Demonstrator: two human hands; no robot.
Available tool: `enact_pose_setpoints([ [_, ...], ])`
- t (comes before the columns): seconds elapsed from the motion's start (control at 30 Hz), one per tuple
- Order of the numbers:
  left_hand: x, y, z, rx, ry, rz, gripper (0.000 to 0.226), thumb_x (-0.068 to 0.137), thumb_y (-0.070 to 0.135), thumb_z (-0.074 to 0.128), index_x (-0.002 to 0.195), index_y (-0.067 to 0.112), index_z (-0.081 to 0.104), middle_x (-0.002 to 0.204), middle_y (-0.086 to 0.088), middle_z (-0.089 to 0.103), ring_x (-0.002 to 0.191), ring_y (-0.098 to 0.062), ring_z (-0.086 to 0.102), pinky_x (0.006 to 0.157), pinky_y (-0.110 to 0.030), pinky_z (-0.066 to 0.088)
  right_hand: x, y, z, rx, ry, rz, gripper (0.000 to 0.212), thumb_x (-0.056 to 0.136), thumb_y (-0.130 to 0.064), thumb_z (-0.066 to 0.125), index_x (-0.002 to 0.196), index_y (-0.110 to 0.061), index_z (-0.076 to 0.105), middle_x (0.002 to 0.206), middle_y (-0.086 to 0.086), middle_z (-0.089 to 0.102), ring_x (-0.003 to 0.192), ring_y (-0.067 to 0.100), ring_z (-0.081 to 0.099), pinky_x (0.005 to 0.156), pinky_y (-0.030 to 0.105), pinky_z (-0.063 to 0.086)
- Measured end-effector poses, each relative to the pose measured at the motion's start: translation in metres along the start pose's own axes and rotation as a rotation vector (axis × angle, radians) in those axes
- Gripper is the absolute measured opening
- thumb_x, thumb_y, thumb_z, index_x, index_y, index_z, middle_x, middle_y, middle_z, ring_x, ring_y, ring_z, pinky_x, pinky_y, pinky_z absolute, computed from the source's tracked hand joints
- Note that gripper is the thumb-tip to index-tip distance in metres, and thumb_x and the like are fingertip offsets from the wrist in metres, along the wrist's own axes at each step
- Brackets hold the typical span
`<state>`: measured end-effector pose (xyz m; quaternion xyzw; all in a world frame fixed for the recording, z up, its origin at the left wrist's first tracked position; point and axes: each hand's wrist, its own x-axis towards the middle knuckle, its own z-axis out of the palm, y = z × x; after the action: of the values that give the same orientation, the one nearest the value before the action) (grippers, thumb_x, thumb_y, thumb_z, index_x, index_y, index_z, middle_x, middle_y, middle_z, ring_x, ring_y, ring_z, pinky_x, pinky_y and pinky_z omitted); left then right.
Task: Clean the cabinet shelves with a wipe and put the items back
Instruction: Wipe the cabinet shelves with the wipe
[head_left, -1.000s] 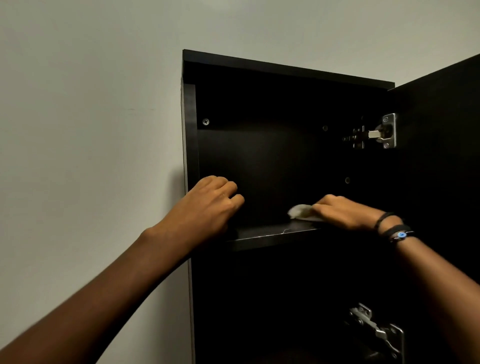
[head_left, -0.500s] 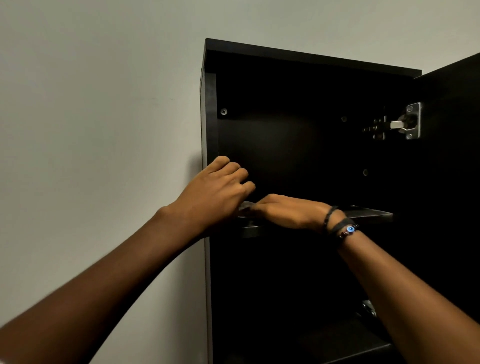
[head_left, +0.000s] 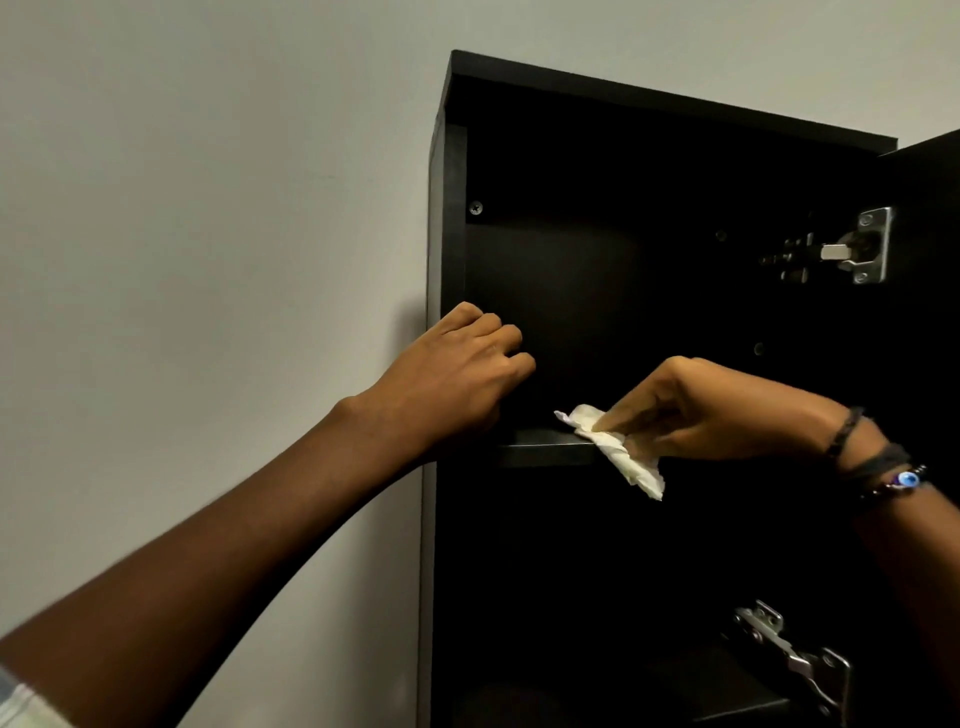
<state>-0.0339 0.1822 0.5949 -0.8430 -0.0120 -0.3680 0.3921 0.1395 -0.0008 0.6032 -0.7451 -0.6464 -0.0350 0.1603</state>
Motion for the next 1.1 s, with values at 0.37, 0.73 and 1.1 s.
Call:
enact_pose_setpoints([
  [0.37,0.007,0.003,-0.009,-0.118,0.016,-0.089,0.045,0.083,0.022,0.03,0.112,0.014,0.063,0.105,-0.008,0.065,0.091,-0.025,0.061,0.086,-0.036,0.043,0.045,-0.068,0.062,-0.091,0.187,-0.253,0.013,0.093,-0.025,0.056,0.095,-0.025,0.07,0.086,-0.009,0.063,0.074,0.007,0.059,0.065,0.024,0.05],
  [0.73,0.031,0.038,0.007,-0.15,-0.082,-0.125,0.038,0.093,0.03,0.041,0.131,0.025,0.043,0.127,0.001,0.051,0.115,-0.017,0.048,0.092,-0.032,0.035,-0.045,0.077,-0.009,-0.289,0.185,0.545,0.035,0.097,-0.034,0.04,0.099,-0.014,0.068,0.1,0.013,0.066,0.089,0.028,0.062,0.077,0.035,0.049],
  [1.1,0.047,0.045,0.038,-0.598,-0.286,-0.271,0.036,0.093,0.022,0.04,0.128,0.026,0.049,0.125,0.0,0.053,0.114,-0.014,0.049,0.098,-0.034,0.043,-0.02,0.077,-0.011,-0.219,0.087,0.569,0.033,0.098,-0.028,0.04,0.116,-0.01,0.062,0.104,0.01,0.063,0.087,0.024,0.062,0.073,0.03,0.049],
])
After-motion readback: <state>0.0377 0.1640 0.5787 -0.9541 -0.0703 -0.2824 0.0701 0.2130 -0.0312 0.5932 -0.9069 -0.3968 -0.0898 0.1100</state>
